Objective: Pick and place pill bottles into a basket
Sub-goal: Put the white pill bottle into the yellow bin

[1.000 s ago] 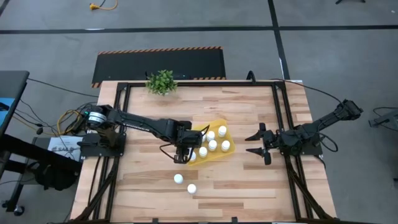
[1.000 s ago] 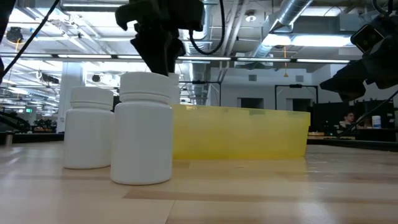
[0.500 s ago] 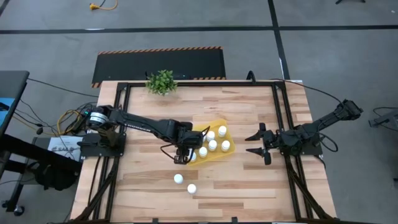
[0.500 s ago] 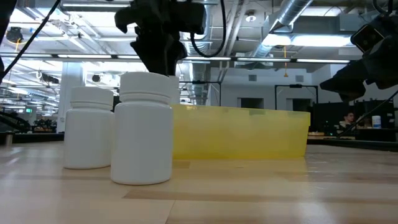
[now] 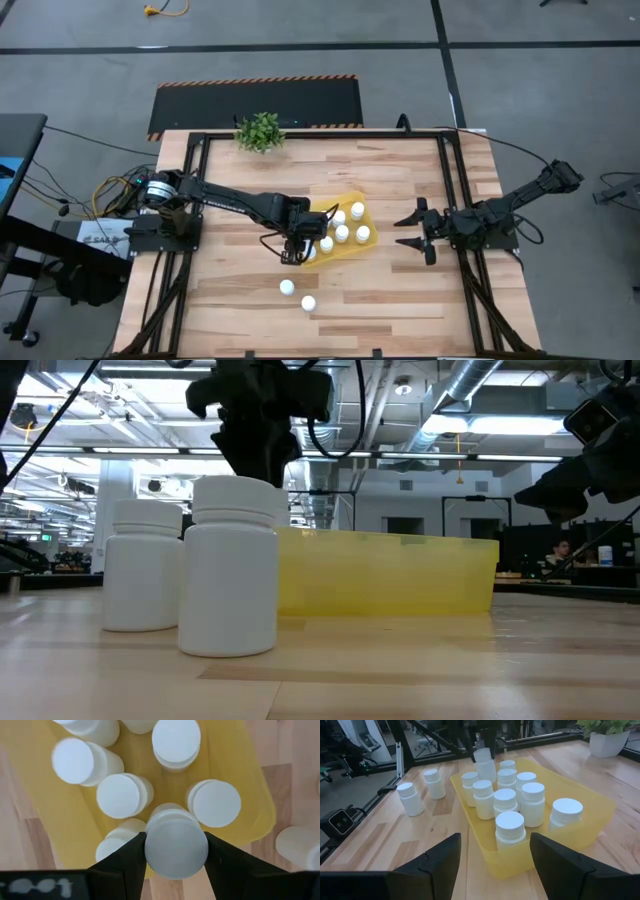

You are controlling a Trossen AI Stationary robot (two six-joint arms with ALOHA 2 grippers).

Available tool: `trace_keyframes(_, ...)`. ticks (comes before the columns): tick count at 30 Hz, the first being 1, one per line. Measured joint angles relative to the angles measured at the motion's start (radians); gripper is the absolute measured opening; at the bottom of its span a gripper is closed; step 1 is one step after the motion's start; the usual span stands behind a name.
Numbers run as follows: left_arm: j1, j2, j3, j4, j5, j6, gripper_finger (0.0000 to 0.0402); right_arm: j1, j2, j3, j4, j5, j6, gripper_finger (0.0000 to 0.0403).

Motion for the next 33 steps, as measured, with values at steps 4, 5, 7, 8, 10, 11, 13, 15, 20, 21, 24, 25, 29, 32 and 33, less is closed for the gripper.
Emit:
trace_keyframes(4, -0.002, 0.009, 0.0, 0.003, 0.001, -0.001, 0.0165, 0.0, 0.0, 0.0, 0.0, 0.0, 0.0, 0.023)
trace_keyframes(5, -0.003, 0.009, 0.0, 0.003, 0.002, -0.001, 0.0165, 0.0, 0.0, 0.0, 0.0, 0.0, 0.0, 0.023)
trace_keyframes(7, -0.003, 0.01, 0.0, 0.002, 0.002, -0.001, 0.0165, 0.0, 0.0, 0.0, 0.0, 0.0, 0.0, 0.023)
trace_keyframes(8, -0.003, 0.01, 0.0, 0.002, 0.002, -0.001, 0.0165, 0.0, 0.0, 0.0, 0.0, 0.0, 0.0, 0.023)
trace_keyframes(10, -0.003, 0.012, 0.0, 0.002, 0.002, -0.003, 0.0165, 0.0, 0.0, 0.0, 0.0, 0.0, 0.0, 0.023)
trace_keyframes(11, -0.003, 0.018, 0.0, 0.004, 0.002, -0.007, 0.0165, 0.0, 0.0, 0.0, 0.0, 0.0, 0.0, 0.023)
trace_keyframes(13, -0.004, 0.025, 0.0, 0.004, 0.002, -0.012, 0.0165, 0.0, 0.0, 0.0, 0.0, 0.0, 0.0, 0.023)
trace_keyframes(15, -0.007, 0.023, 0.0, 0.006, 0.003, -0.016, 0.0165, 0.0, 0.0, 0.0, 0.0, 0.0, 0.0, 0.023)
trace_keyframes(20, -0.007, 0.022, -0.002, 0.0, 0.003, -0.021, 0.0165, 0.0, 0.0, 0.0, 0.0, 0.0, 0.0, 0.023)
trace_keyframes(21, -0.007, 0.022, -0.011, 0.008, 0.004, -0.025, 0.0165, 0.0, 0.0, 0.0, 0.0, 0.0, 0.0, 0.023)
trace_keyframes(24, -0.006, 0.023, -0.04, 0.035, 0.023, -0.041, 0.0165, 0.0, 0.0, 0.0, 0.0, 0.0, 0.0, 0.023)
trace_keyframes(25, -0.006, 0.023, -0.046, 0.047, 0.029, -0.046, 0.0165, 0.0, 0.0, 0.0, 0.0, 0.0, 0.0, 0.023)
trace_keyframes(29, -0.007, 0.023, -0.048, 0.053, 0.031, -0.046, 0.0165, 0.0, 0.0, 0.0, 0.0, 0.0, 0.0, 0.023)
trace_keyframes(32, -0.007, 0.023, -0.048, 0.054, 0.031, -0.045, 0.0165, 0.0, 0.0, 0.0, 0.0, 0.0, 0.0, 0.023)
trace_keyframes(33, -0.007, 0.023, -0.048, 0.055, 0.03, -0.045, 0.0165, 0.0, 0.0, 0.0, 0.0, 0.0, 0.0, 0.023)
